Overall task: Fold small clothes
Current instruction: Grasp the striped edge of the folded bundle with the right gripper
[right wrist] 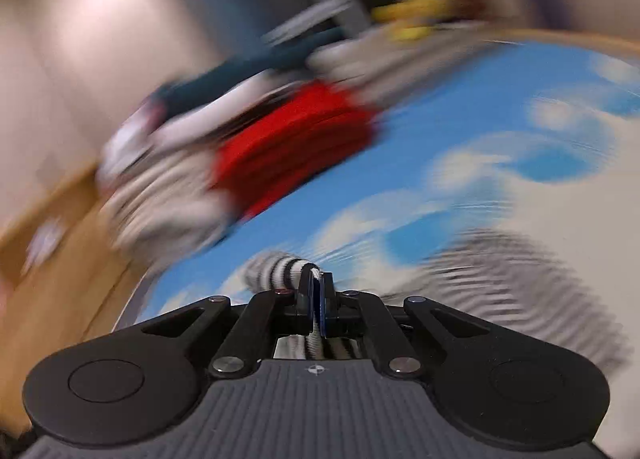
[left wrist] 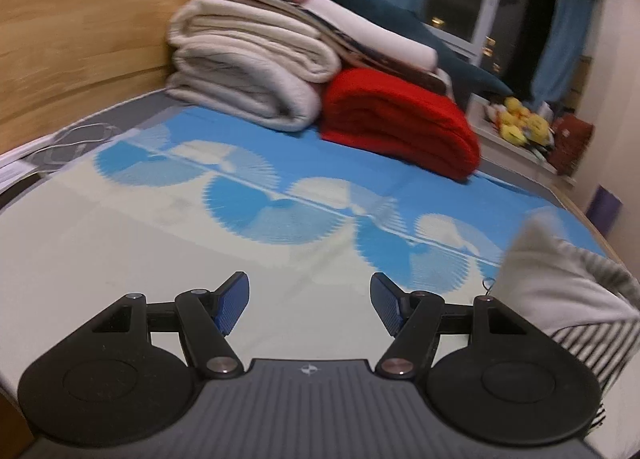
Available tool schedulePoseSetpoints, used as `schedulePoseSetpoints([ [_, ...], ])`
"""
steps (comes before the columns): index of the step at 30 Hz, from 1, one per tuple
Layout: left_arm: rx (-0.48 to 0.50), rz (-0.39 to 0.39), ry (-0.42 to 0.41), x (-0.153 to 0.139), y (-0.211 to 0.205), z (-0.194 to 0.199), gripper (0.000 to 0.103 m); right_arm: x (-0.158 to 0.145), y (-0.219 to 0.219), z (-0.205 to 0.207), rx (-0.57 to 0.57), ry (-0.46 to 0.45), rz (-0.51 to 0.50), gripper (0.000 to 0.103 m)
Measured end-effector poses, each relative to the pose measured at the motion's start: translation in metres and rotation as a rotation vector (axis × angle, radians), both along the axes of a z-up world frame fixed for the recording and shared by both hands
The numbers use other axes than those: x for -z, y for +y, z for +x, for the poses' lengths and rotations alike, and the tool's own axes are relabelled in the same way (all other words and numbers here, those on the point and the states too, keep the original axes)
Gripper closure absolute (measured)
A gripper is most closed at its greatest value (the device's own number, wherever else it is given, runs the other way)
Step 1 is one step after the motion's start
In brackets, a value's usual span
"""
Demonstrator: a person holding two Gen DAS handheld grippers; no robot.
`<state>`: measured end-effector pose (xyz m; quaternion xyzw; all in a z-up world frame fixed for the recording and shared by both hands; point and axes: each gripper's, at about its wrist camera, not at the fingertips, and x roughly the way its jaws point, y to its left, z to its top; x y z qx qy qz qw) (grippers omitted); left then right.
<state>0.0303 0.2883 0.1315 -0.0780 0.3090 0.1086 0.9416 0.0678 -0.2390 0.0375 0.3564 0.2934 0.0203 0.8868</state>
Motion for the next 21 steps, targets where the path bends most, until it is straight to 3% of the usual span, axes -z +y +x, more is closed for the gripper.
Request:
schedulePoseSetpoints([
  [2,0.032,0.0,0.015,0.005,-0.02,0.017,0.031,0.032,-0.044,-0.009,0.116,0.121,-0.051,0.101],
  [3,0.045,-0.002,0.023,0.008,-0.03,0.024,0.031,0.056,-0.067,-0.012,0.168,0.241,-0.081,0.101],
  [5,0.071,-0.013,0.041,0.015,-0.051,0.042,0.031,0.092,-0.104,-0.019,0.238,0.422,-0.003,0.1],
  [6,0.084,-0.02,0.05,0.019,-0.061,0.049,0.031,0.101,-0.121,-0.023,0.273,0.469,0.047,0.099],
  [7,0.099,-0.025,0.059,0.022,-0.072,0.056,0.031,0.1,-0.131,-0.025,0.285,0.469,0.049,0.098],
  [10,0.158,-0.006,0.084,0.034,-0.105,0.074,0.031,0.075,-0.147,-0.014,0.205,0.345,-0.035,0.096],
  [12,0.195,0.011,0.101,0.041,-0.123,0.082,0.031,0.061,-0.153,0.006,0.097,0.272,-0.035,0.093],
  [14,0.227,0.02,0.12,0.05,-0.14,0.089,0.031,0.051,-0.153,0.04,-0.076,0.224,-0.04,0.082],
  [16,0.247,0.025,0.137,0.057,-0.153,0.094,0.031,0.051,-0.148,0.073,-0.225,0.206,-0.051,0.059],
  [19,0.251,0.022,0.163,0.065,-0.168,0.098,0.031,0.068,-0.141,0.114,-0.326,0.227,-0.096,0.052],
  [21,0.245,0.008,0.178,0.069,-0.176,0.102,0.031,0.087,-0.138,0.133,-0.343,0.258,-0.043,0.052],
])
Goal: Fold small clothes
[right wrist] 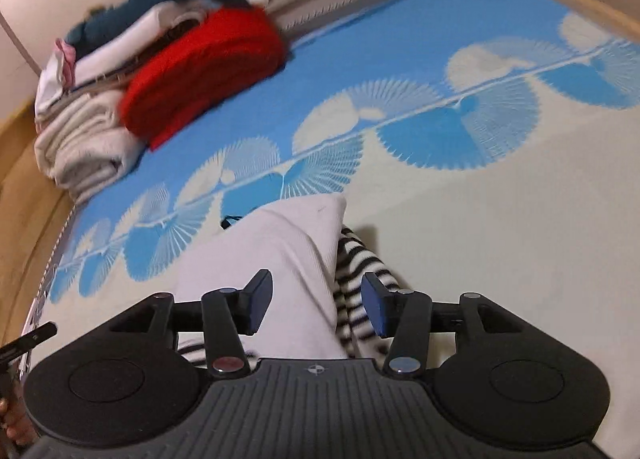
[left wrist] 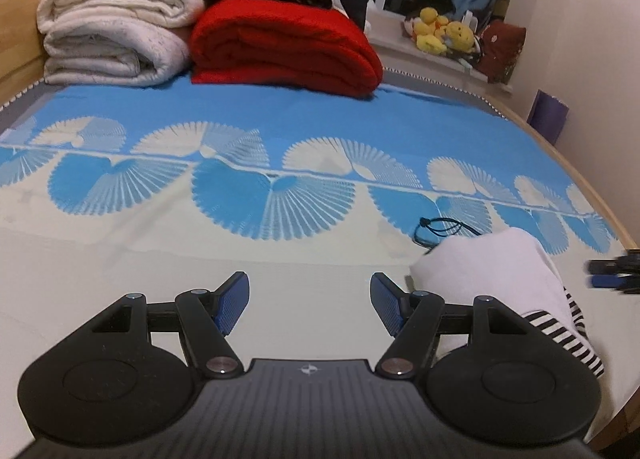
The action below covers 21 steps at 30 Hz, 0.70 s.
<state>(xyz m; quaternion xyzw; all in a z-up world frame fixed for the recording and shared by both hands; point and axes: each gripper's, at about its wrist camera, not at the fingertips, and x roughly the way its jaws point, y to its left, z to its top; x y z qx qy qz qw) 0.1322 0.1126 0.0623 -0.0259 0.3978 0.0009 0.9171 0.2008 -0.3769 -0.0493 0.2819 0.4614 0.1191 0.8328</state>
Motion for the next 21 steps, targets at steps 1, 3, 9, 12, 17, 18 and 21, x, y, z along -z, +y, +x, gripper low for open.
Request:
schedulePoseSetpoints([
  [1,-0.006,-0.014,0.006,0.002,-0.005,0.001,0.031,0.014,0.003,0.006,0.008,0.03,0.05,0.052],
  [3,-0.011,-0.053,0.025,0.007,-0.015,0.003,0.031,0.045,0.007,0.02,0.024,0.085,0.141,0.052],
  [9,0.162,-0.186,0.153,0.04,-0.089,0.013,0.024,0.062,0.039,0.037,-0.057,0.129,0.084,0.061],
  [12,0.194,-0.2,0.188,0.057,-0.117,0.019,0.023,0.046,0.026,0.037,-0.027,0.067,0.172,0.093],
  [17,0.255,-0.141,0.289,0.09,-0.148,0.026,0.023,0.019,-0.008,0.024,0.063,-0.096,0.177,0.094],
  [18,0.286,-0.077,0.323,0.1,-0.156,0.026,0.022,0.038,-0.005,0.03,0.071,0.016,0.078,0.094],
  [21,0.323,0.054,0.425,0.126,-0.166,0.022,0.018,0.08,0.0,0.038,0.062,0.218,0.029,0.094],
])
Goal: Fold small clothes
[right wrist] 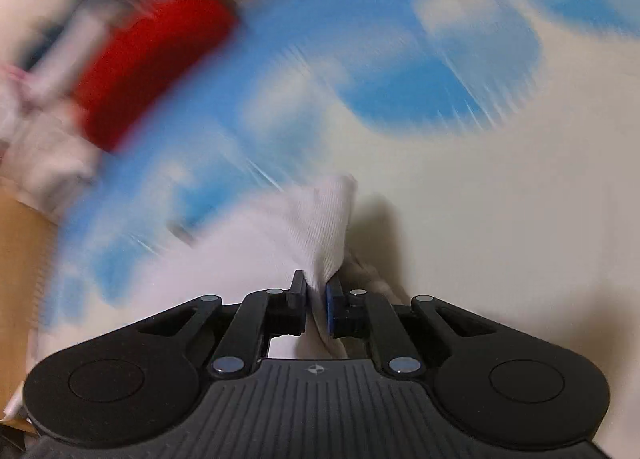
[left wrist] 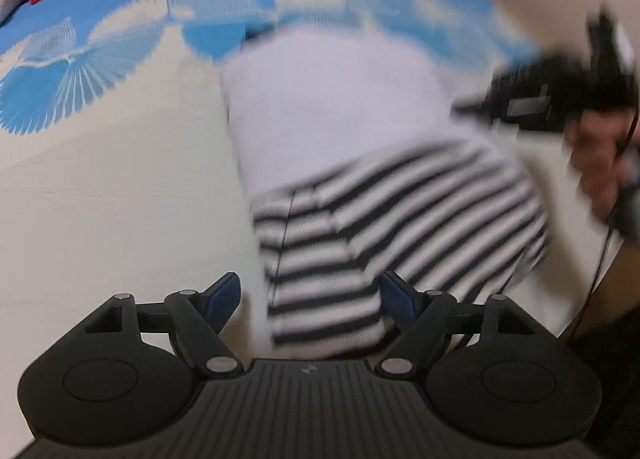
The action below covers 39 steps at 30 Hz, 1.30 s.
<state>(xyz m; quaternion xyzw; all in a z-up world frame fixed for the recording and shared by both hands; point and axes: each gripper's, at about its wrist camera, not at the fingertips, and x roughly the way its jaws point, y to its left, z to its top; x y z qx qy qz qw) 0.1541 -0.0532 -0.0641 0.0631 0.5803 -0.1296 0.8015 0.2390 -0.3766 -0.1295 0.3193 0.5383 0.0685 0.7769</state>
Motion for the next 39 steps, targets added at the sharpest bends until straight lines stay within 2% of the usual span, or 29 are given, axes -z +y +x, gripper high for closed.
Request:
schedulePoseSetpoints([
  [3,-0.015,-0.014,0.012,0.002,0.007,0.002,0.018,-0.014,0.007,-0.002,0.007,-0.057,-0.088,0.092],
  [4,-0.034,-0.029,0.022,0.002,0.012,0.004,0.018,-0.018,0.008,-0.003,0.008,-0.077,-0.097,0.085],
  [5,-0.049,-0.043,0.028,0.002,0.015,0.004,0.018,-0.021,0.006,-0.006,0.012,-0.09,-0.07,0.082],
  [7,-0.065,-0.06,0.029,0.0,0.019,0.007,0.018,-0.022,-0.006,-0.014,-0.004,-0.094,0.029,0.065],
  [8,-0.073,-0.066,0.027,0.0,0.021,0.008,0.018,-0.023,-0.009,-0.021,-0.029,-0.085,0.056,0.06],
  [9,-0.078,-0.071,0.028,-0.001,0.022,0.01,0.018,-0.022,-0.009,-0.027,-0.07,-0.067,0.068,0.05],
  [10,-0.083,-0.074,0.024,-0.002,0.023,0.005,0.018,-0.02,-0.008,-0.032,-0.107,-0.051,0.064,0.047],
  [13,-0.099,-0.082,0.019,-0.008,0.017,0.005,0.018,-0.016,-0.002,-0.052,-0.243,-0.009,0.056,0.047],
  [17,-0.126,-0.116,0.009,-0.015,0.016,0.001,0.018,-0.021,-0.002,-0.076,-0.336,-0.022,0.024,0.048],
  [18,-0.134,-0.128,0.005,-0.017,0.016,0.0,0.018,-0.023,-0.002,-0.079,-0.347,-0.024,0.016,0.059],
  [19,-0.142,-0.145,0.001,-0.02,0.017,-0.002,0.018,-0.026,-0.006,-0.085,-0.358,-0.031,0.018,0.085],
  [20,-0.148,-0.162,-0.003,-0.022,0.019,-0.002,0.018,-0.031,-0.009,-0.088,-0.358,-0.042,0.017,0.102],
  [22,-0.164,-0.202,-0.017,-0.029,0.022,-0.003,0.018,-0.051,-0.027,-0.099,-0.312,-0.124,0.034,0.101],
  [24,-0.178,-0.237,-0.023,-0.033,0.026,-0.003,0.018,-0.069,-0.048,-0.104,-0.232,-0.21,0.123,0.101],
  [25,-0.176,-0.23,-0.014,-0.031,0.025,-0.003,0.018,-0.075,-0.057,-0.108,-0.207,-0.232,0.153,0.101],
  [27,-0.149,-0.151,0.027,-0.021,0.019,-0.003,0.019,-0.069,-0.054,-0.109,-0.236,-0.189,0.088,0.101],
  [28,-0.127,-0.087,0.061,-0.012,0.014,-0.004,0.018,-0.058,-0.047,-0.107,-0.273,-0.124,0.024,0.101],
  [30,-0.1,-0.05,0.094,-0.003,0.007,-0.006,0.018,-0.037,-0.027,-0.105,-0.37,-0.011,-0.098,0.101],
  [33,-0.094,-0.045,0.085,-0.004,0.006,-0.007,0.018,-0.03,-0.008,-0.098,-0.412,0.035,-0.172,0.101],
  [36,-0.13,-0.083,0.11,-0.006,0.017,-0.004,0.018,-0.038,-0.005,-0.091,-0.384,0.014,-0.2,0.099],
  [37,-0.152,-0.11,0.115,-0.009,0.022,-0.002,0.018,-0.039,-0.008,-0.089,-0.359,0.003,-0.229,0.091],
  [39,-0.209,-0.164,0.101,-0.016,0.034,0.002,0.018,-0.044,-0.018,-0.086,-0.271,-0.01,-0.279,0.087],
])
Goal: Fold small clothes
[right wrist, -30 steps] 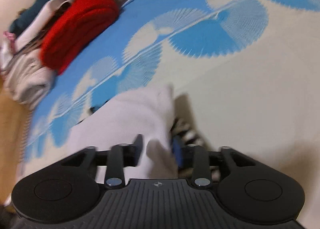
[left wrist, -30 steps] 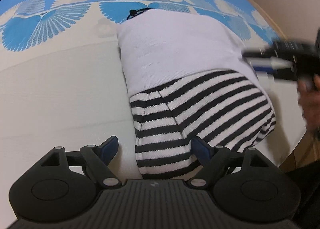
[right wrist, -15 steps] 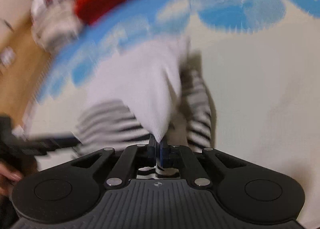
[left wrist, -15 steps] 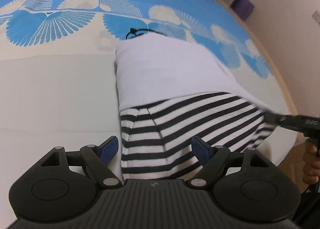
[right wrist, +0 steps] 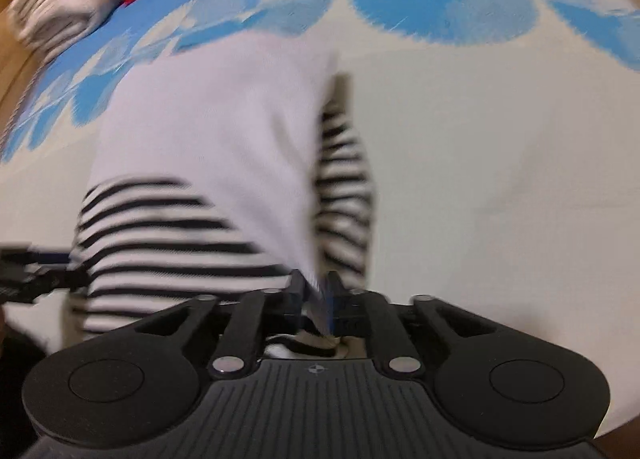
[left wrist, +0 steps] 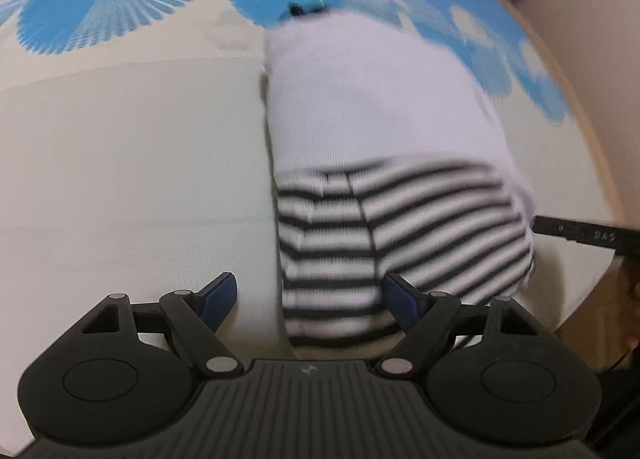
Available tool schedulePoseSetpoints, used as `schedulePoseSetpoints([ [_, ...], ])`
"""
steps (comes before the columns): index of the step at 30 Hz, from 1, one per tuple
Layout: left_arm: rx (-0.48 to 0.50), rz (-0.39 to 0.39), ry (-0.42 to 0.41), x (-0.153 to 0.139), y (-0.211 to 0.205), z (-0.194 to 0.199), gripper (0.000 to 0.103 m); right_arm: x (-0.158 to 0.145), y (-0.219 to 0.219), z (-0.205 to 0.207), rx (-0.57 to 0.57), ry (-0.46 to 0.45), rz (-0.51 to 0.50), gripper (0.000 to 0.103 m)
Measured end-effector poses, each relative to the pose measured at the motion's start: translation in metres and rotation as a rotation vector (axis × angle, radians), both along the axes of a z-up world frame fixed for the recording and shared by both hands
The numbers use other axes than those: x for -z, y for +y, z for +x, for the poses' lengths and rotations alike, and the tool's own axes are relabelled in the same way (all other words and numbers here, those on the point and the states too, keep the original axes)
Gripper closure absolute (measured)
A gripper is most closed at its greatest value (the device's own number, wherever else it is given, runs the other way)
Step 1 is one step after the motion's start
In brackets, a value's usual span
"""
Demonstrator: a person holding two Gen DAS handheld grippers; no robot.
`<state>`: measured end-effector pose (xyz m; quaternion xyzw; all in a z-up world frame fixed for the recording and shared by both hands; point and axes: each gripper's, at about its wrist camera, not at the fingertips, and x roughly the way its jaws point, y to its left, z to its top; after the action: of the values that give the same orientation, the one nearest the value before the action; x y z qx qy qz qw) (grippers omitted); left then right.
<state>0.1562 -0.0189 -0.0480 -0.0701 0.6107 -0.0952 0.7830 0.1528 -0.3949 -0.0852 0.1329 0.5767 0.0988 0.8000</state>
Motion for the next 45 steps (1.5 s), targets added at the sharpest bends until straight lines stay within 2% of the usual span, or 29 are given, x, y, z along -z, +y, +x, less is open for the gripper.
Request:
schedulePoseSetpoints([
  [1,-0.034,-0.022,-0.006,-0.002,0.007,0.003,0.018,-0.004,-0.008,0.004,0.075,-0.026,-0.012,0.077],
  [3,-0.105,-0.063,-0.007,-0.004,0.018,0.01,0.018,-0.009,-0.019,0.009,0.206,-0.077,0.009,0.065],
  [4,-0.142,-0.082,-0.007,-0.004,0.023,0.014,0.018,-0.012,-0.022,0.012,0.251,-0.109,0.063,0.065],
  [6,-0.195,-0.133,-0.016,-0.005,0.028,0.02,0.018,-0.013,-0.016,0.018,0.24,-0.14,0.173,0.065],
  [8,-0.232,-0.198,-0.027,-0.005,0.029,0.024,0.018,-0.01,-0.003,0.026,0.206,-0.157,0.257,0.061],
  [10,-0.247,-0.239,-0.023,-0.001,0.028,0.03,0.018,0.002,0.007,0.039,0.206,-0.126,0.288,0.053],
  [14,-0.292,-0.259,0.01,0.014,0.025,0.046,0.018,0.035,0.017,0.051,0.214,0.035,0.239,0.053],
  [15,-0.308,-0.263,0.021,0.02,0.025,0.05,0.017,0.04,0.018,0.053,0.206,0.054,0.219,0.056],
  [16,-0.321,-0.275,0.03,0.026,0.028,0.054,0.016,0.039,0.02,0.055,0.2,0.051,0.218,0.081],
  [17,-0.333,-0.288,0.035,0.03,0.029,0.057,0.015,0.039,0.02,0.057,0.191,0.043,0.244,0.097],
  [18,-0.344,-0.303,0.038,0.034,0.032,0.06,0.014,0.035,0.02,0.058,0.187,0.03,0.242,0.1],
  [20,-0.358,-0.338,0.048,0.043,0.033,0.067,0.014,0.03,0.019,0.058,0.186,0.011,0.207,0.101],
  [23,-0.371,-0.377,0.062,0.054,0.032,0.074,0.013,0.031,0.009,0.056,0.215,0.015,0.226,0.1],
  [24,-0.372,-0.383,0.068,0.058,0.03,0.075,0.013,0.028,0.008,0.056,0.226,0.007,0.211,0.097],
  [26,-0.371,-0.391,0.073,0.063,0.027,0.077,0.013,0.022,0.006,0.056,0.257,-0.023,0.155,0.074],
  [27,-0.365,-0.388,0.068,0.064,0.025,0.079,0.013,0.02,0.003,0.055,0.266,-0.043,0.158,0.049],
  [28,-0.353,-0.382,0.059,0.064,0.024,0.079,0.013,0.018,0.001,0.055,0.265,-0.056,0.183,0.035],
  [29,-0.344,-0.378,0.053,0.064,0.022,0.079,0.013,0.019,0.001,0.056,0.256,-0.057,0.211,0.031],
  [31,-0.335,-0.363,0.038,0.062,0.02,0.08,0.021,0.028,0.006,0.059,0.224,-0.013,0.251,0.019],
  [32,-0.329,-0.351,0.025,0.06,0.018,0.08,0.028,0.035,0.01,0.06,0.209,0.022,0.252,0.019],
  [33,-0.32,-0.341,0.013,0.057,0.017,0.079,0.038,0.042,0.015,0.061,0.192,0.059,0.244,0.02],
  [35,-0.277,-0.307,-0.032,0.044,0.012,0.077,0.051,0.05,0.024,0.061,0.169,0.087,0.233,0.024],
  [36,-0.247,-0.287,-0.063,0.036,0.008,0.077,0.055,0.049,0.026,0.063,0.168,0.081,0.246,0.04],
  [37,-0.221,-0.272,-0.094,0.028,0.005,0.076,0.056,0.046,0.027,0.065,0.176,0.072,0.291,0.066],
  [38,-0.197,-0.265,-0.136,0.017,0.004,0.076,0.058,0.043,0.029,0.067,0.196,0.069,0.303,0.071],
  [39,-0.183,-0.268,-0.176,0.006,0.005,0.077,0.059,0.038,0.034,0.068,0.209,0.053,0.294,0.082],
  [40,-0.173,-0.269,-0.23,-0.007,0.01,0.077,0.059,0.033,0.04,0.069,0.203,0.037,0.29,0.088],
  [42,-0.158,-0.225,-0.33,-0.03,0.022,0.078,0.059,0.026,0.055,0.074,0.19,-0.001,0.31,0.09],
  [45,-0.219,-0.18,-0.4,-0.051,0.058,0.082,0.058,0.013,0.088,0.086,0.16,-0.073,0.376,0.093],
])
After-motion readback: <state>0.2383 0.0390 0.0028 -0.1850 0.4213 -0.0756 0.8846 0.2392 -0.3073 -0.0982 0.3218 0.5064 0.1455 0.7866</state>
